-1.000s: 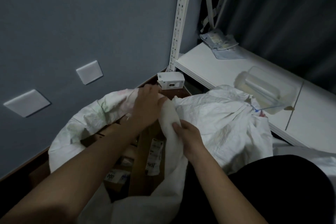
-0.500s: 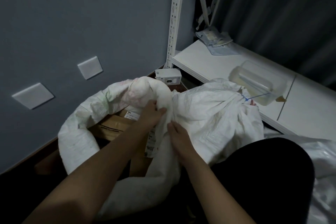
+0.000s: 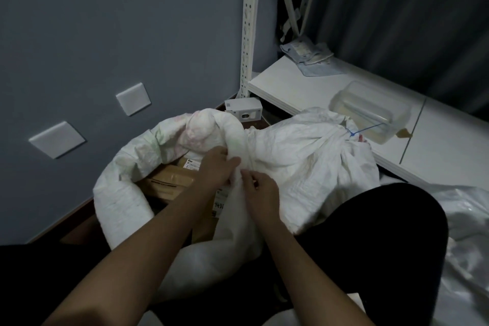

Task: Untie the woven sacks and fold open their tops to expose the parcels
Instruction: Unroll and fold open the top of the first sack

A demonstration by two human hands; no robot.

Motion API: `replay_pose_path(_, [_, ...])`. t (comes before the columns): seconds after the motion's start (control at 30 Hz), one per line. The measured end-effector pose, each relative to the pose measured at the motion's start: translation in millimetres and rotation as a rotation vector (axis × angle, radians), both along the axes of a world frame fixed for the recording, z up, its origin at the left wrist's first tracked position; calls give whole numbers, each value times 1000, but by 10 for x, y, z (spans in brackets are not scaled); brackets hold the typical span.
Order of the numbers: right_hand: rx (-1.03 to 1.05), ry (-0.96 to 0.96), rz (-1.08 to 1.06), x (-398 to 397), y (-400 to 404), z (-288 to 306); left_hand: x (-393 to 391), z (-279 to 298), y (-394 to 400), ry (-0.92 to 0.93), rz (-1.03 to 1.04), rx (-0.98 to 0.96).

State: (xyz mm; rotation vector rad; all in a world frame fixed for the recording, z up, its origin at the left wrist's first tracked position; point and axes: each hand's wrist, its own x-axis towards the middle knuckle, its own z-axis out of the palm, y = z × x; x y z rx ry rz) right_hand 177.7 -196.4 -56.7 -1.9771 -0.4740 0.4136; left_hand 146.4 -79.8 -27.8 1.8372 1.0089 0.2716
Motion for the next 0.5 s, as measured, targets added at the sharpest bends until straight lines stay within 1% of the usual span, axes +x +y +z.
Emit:
replay_pose_path(0.07, [-12,-29,139,-50,-38,-37,37,-14,24,23,-37,77])
replay_pose_path(0.1, [-58,-51,209,-70,-42,-33,43,-6,26,12,-36,53])
replay_pose_path(0.13, [-124,-46,246,-57,-37,-39,50,4,26,-20,-16,-13])
replay_pose_path(0.17, [-136,-2,240,-37,-32,-27,49,15,27,-59,30,-118])
replay_pose_path(0.23, [-46,184,137,21,-13,-20,-23,61,5,-163,139,-396])
replay_pose_path(0.27, [-3,303,91,68,4,-43,-84,60,0,-216,153,-491])
replay_pose_path(0.3, [61,435,66,106,16,-63,-147,49,3,-255,127,-515])
replay_pose_path(0.33, [152,586,37,136,18,-99,-209,23,12,-254,71,-482])
replay_pose_path(0.37, [272,743,-9,146,23,-118,-267,-2,20,-220,5,-434])
replay_pose_path(0.4, [354,842,-54,152,43,-138,-302,-28,17,-165,-45,-400])
replay_pose_path(0.43, [367,844,-89,154,59,-146,-311,-55,10,-105,-62,-384])
replay_pose_path(0.47, [291,737,-101,160,72,-172,-299,-85,0,-60,-52,-371])
replay_pose_path(0.5, [181,560,-92,154,83,-177,-269,-126,1,-34,-32,-329])
